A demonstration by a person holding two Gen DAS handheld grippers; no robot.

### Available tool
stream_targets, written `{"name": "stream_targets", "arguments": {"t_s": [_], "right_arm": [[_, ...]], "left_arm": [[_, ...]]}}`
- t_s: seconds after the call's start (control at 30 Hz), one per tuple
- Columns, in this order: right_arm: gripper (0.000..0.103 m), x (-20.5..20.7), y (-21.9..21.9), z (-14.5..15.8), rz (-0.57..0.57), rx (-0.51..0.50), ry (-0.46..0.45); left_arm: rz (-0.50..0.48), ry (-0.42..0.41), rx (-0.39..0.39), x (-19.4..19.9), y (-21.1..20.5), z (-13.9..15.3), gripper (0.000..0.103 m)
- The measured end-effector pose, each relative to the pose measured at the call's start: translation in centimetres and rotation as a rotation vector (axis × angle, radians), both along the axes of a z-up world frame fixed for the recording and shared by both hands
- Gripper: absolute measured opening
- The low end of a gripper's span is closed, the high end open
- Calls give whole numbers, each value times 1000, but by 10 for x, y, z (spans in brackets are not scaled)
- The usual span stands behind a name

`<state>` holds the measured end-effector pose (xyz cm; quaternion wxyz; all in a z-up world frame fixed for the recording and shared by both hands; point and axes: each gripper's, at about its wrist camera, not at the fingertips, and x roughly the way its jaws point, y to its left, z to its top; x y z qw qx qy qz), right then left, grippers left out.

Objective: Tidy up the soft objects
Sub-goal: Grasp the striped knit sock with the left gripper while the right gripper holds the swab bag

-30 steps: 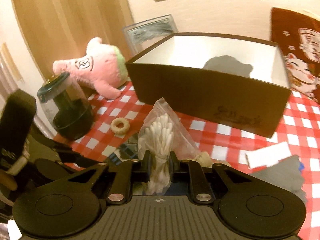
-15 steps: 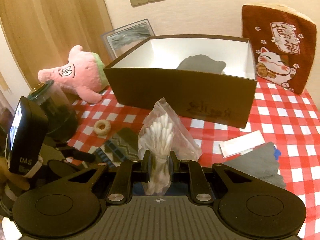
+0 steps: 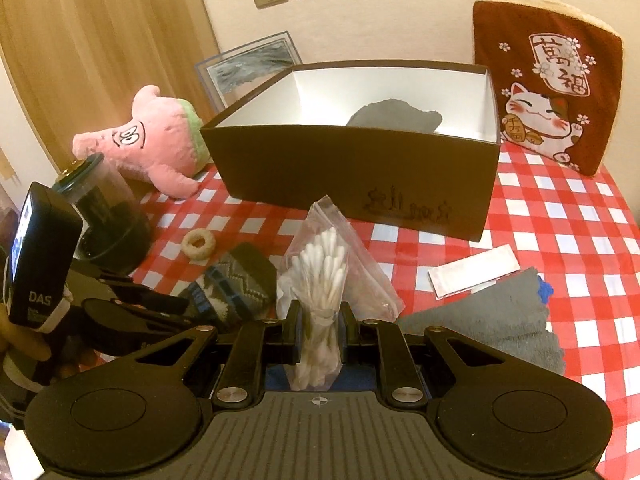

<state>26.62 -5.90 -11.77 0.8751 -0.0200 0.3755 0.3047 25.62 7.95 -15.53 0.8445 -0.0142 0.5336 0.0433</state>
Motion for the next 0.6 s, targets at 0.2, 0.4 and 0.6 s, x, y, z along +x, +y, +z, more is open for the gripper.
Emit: {"name": "stream_targets", "arguments": {"t_s": [0.2, 0.4, 0.6], "right_arm": [[17, -4, -6, 2, -8, 5, -2], [17, -9, -16, 5, -18, 19, -8], [17, -13, -23, 14, -18, 38, -27]], "left_arm": [[2, -23, -7, -10, -5, 7, 10], [27, -69, -16, -27, -6, 27, 7], [46, -151, -15, -37, -7, 61, 6]]}}
